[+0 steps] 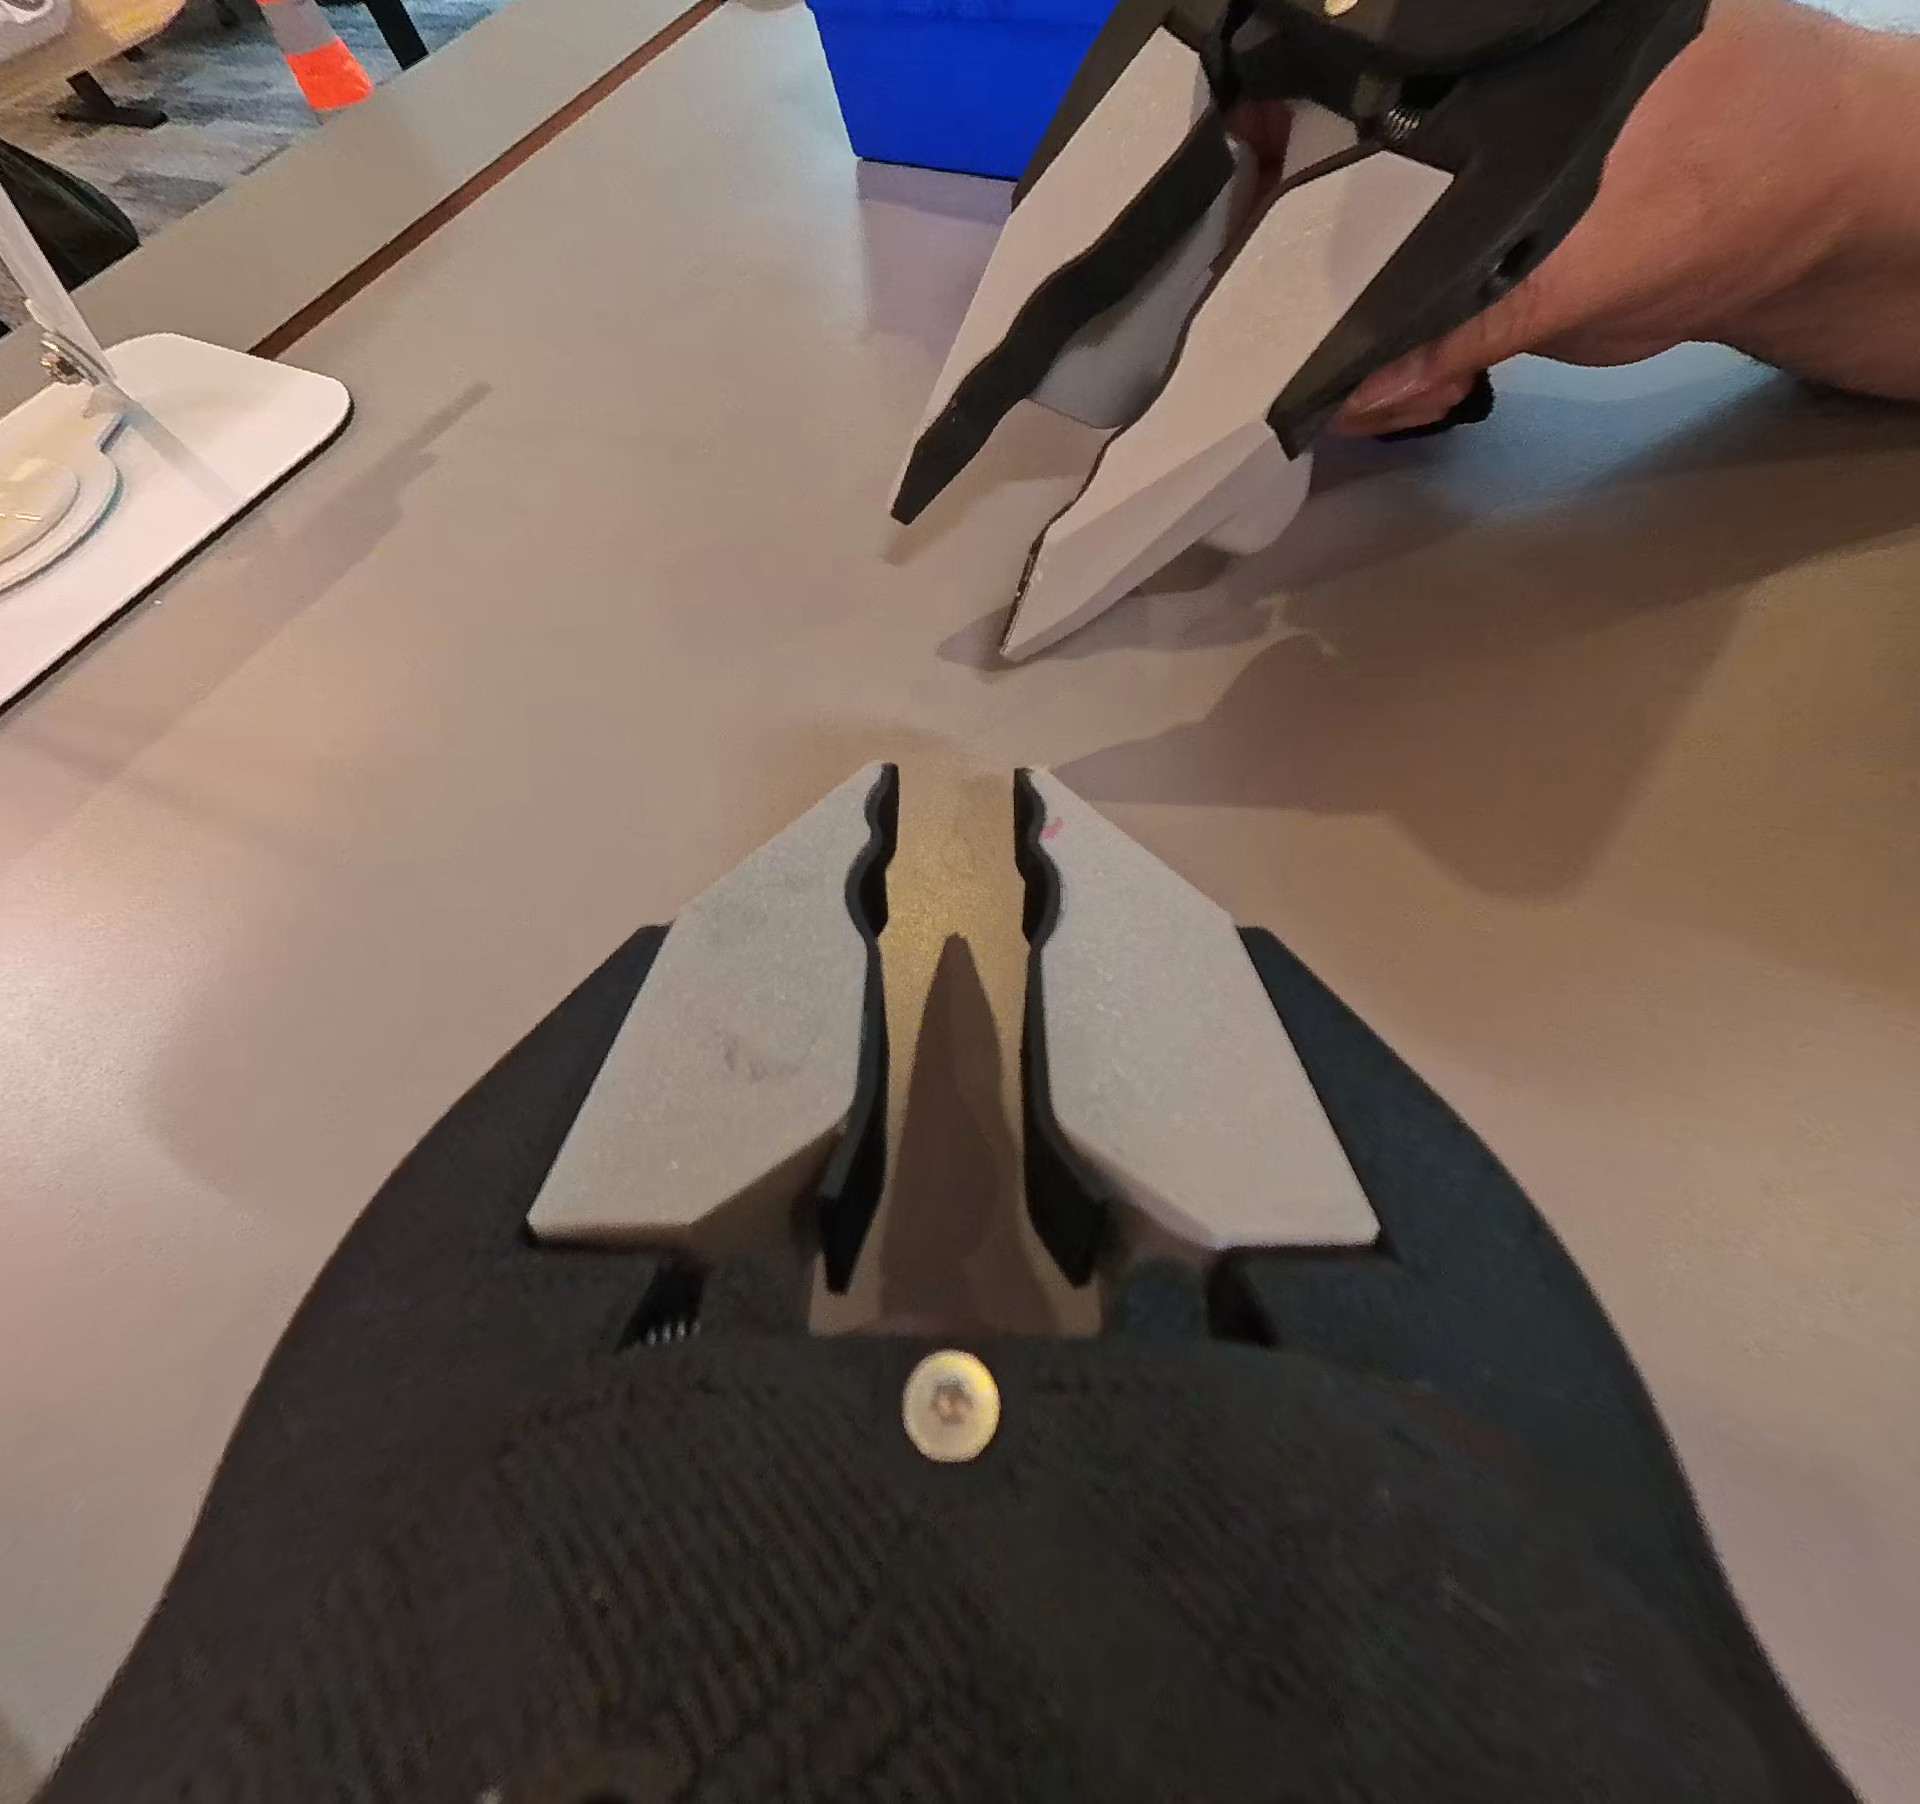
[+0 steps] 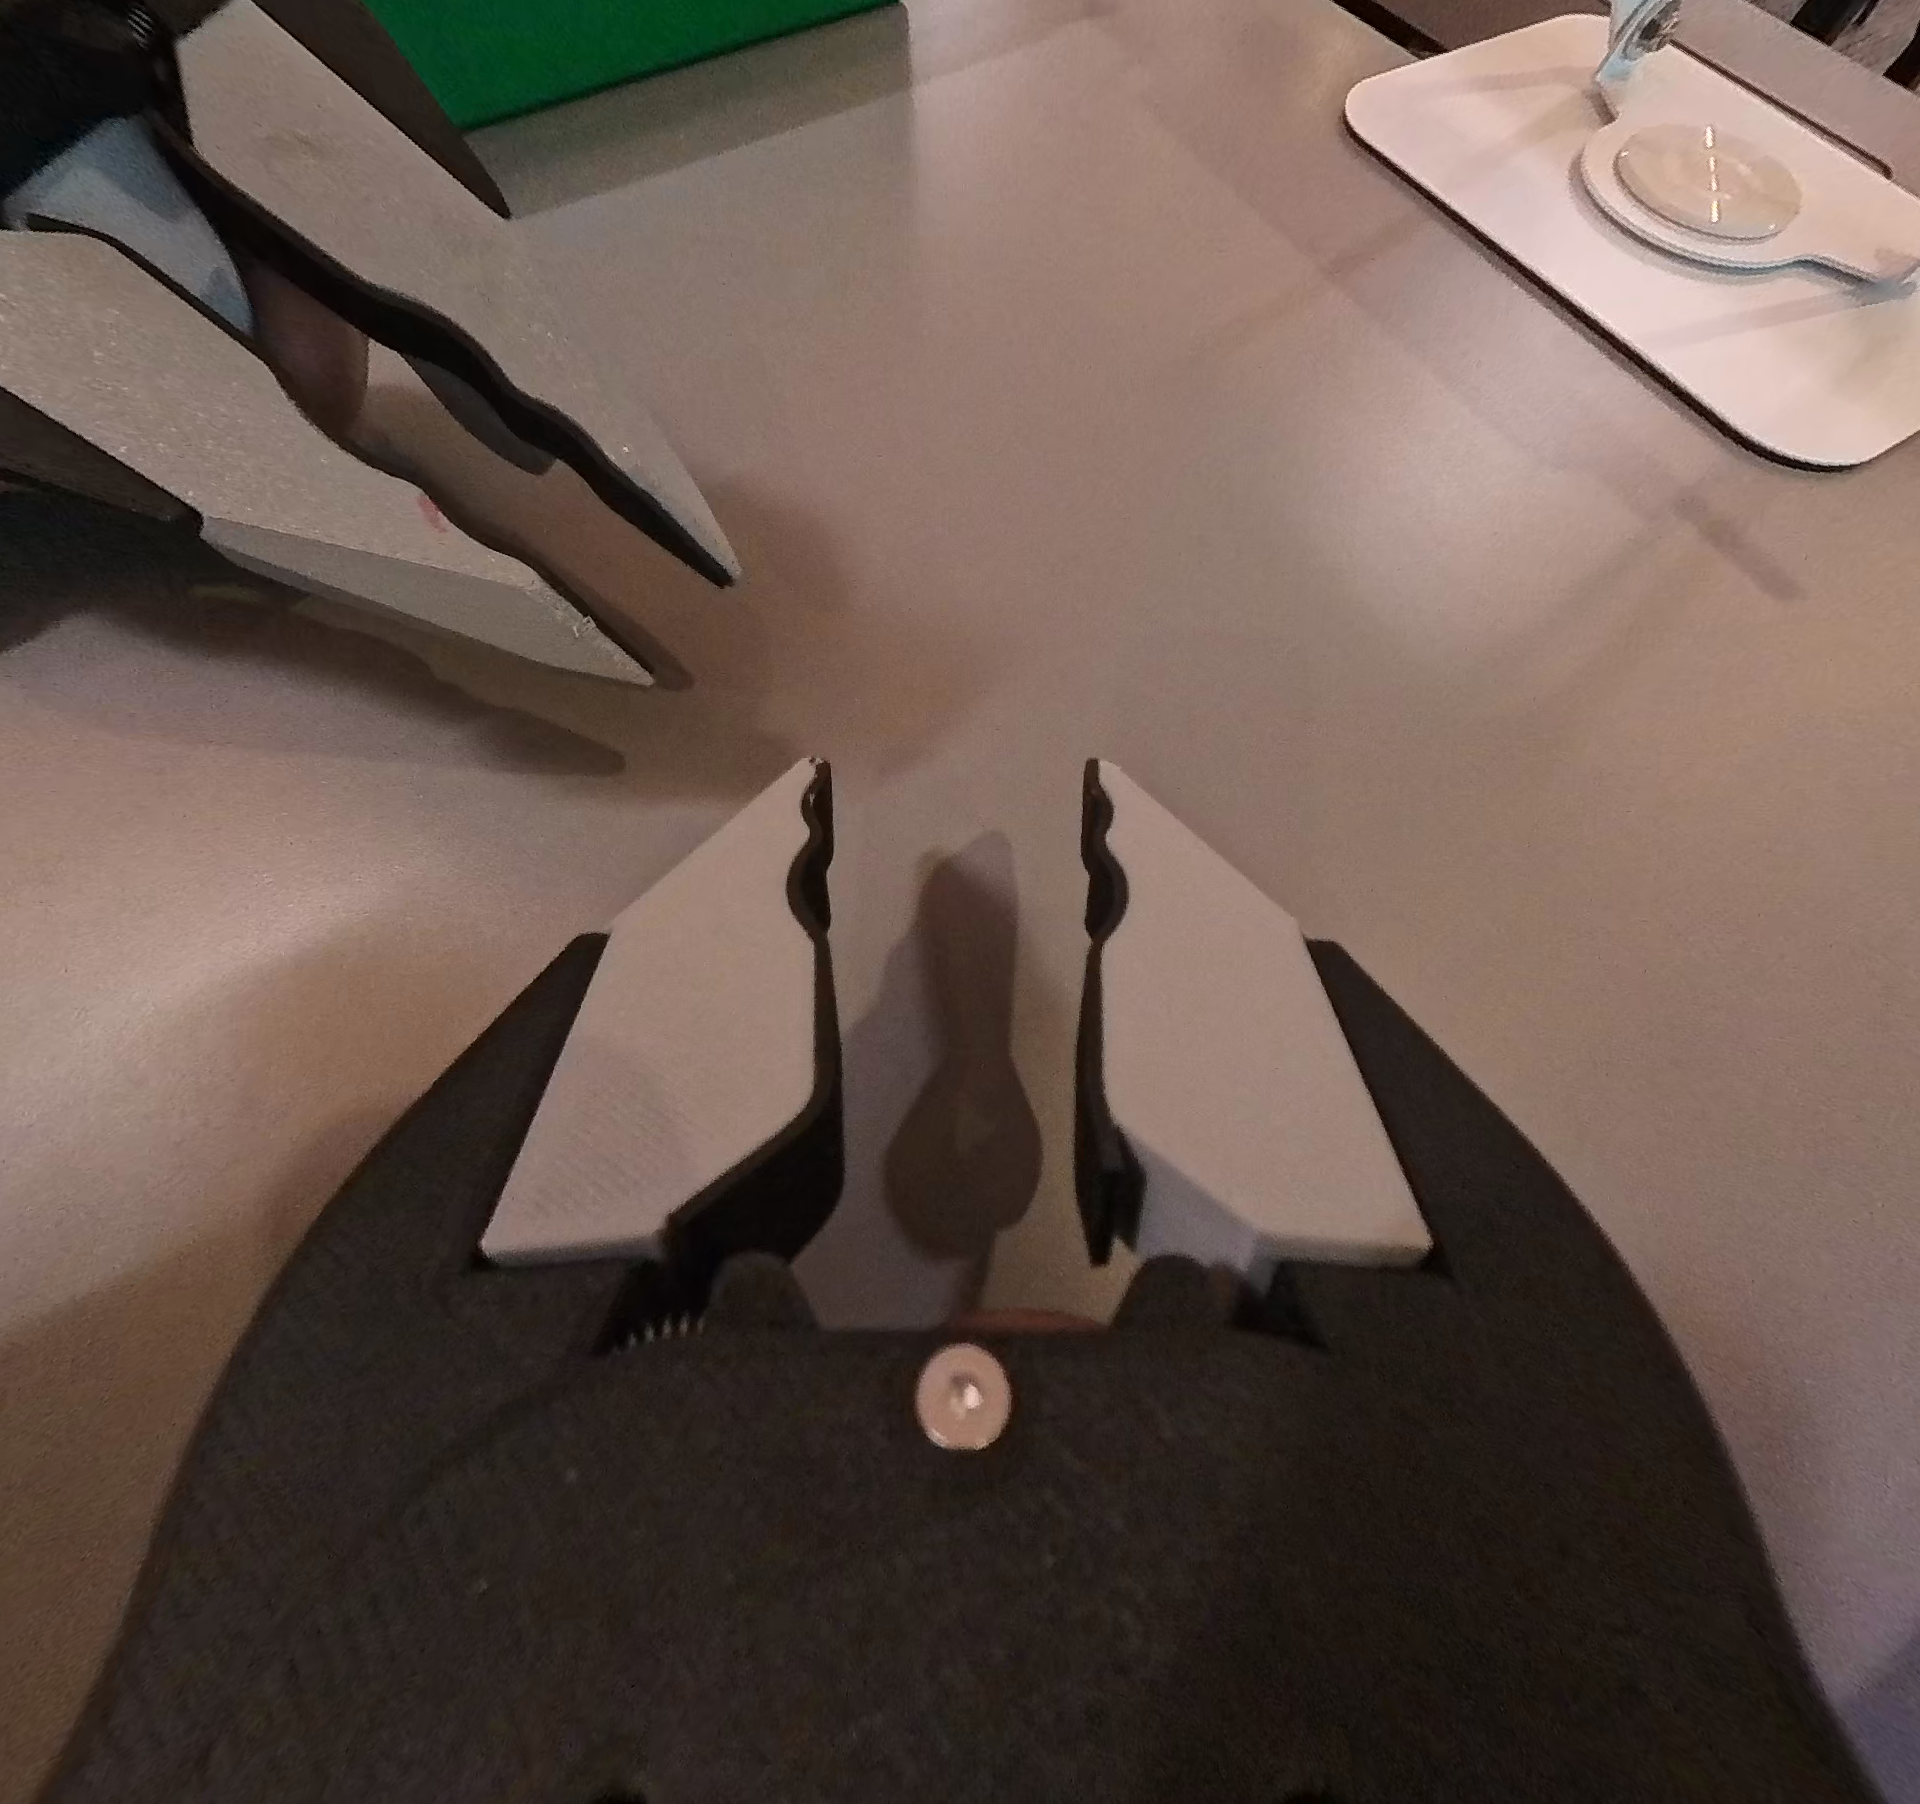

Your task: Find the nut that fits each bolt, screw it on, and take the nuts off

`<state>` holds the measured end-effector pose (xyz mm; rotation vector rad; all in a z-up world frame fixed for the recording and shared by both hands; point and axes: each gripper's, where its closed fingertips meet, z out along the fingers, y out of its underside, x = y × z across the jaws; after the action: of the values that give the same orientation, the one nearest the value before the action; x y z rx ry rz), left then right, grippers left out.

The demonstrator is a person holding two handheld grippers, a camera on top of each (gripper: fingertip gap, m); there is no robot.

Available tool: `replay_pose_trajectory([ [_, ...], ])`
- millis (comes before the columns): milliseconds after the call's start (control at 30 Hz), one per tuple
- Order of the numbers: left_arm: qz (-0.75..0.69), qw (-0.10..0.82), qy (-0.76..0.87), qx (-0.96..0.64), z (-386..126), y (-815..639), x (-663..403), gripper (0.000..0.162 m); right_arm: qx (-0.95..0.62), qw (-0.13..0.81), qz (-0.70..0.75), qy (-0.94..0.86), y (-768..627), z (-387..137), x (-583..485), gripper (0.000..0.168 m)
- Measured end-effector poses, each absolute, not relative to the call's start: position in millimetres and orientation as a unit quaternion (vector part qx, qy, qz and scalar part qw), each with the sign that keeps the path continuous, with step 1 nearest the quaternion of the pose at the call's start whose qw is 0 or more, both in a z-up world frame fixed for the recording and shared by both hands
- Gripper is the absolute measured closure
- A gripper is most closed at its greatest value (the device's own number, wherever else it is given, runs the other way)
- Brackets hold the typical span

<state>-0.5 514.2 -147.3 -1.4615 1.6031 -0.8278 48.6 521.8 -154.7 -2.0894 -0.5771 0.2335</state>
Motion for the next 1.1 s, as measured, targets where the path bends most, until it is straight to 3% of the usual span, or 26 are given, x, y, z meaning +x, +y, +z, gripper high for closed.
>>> replay_pose_trajectory([
  [233,-0.349,0.417,0.604,-0.582,-133,519,-6,0.143,-0.852,0.457,0.091,-0.240,522,-158,47,0.123],
  [700,-0.364,0.503,0.498,-0.606,-38,570,-105,0.140,-0.846,0.466,0.090,-0.244,521,-153,45,0.123],
  [1100,-0.266,0.521,0.427,-0.689,-32,663,-219,0.138,-0.848,0.466,0.096,-0.233,523,-153,49,0.123],
])
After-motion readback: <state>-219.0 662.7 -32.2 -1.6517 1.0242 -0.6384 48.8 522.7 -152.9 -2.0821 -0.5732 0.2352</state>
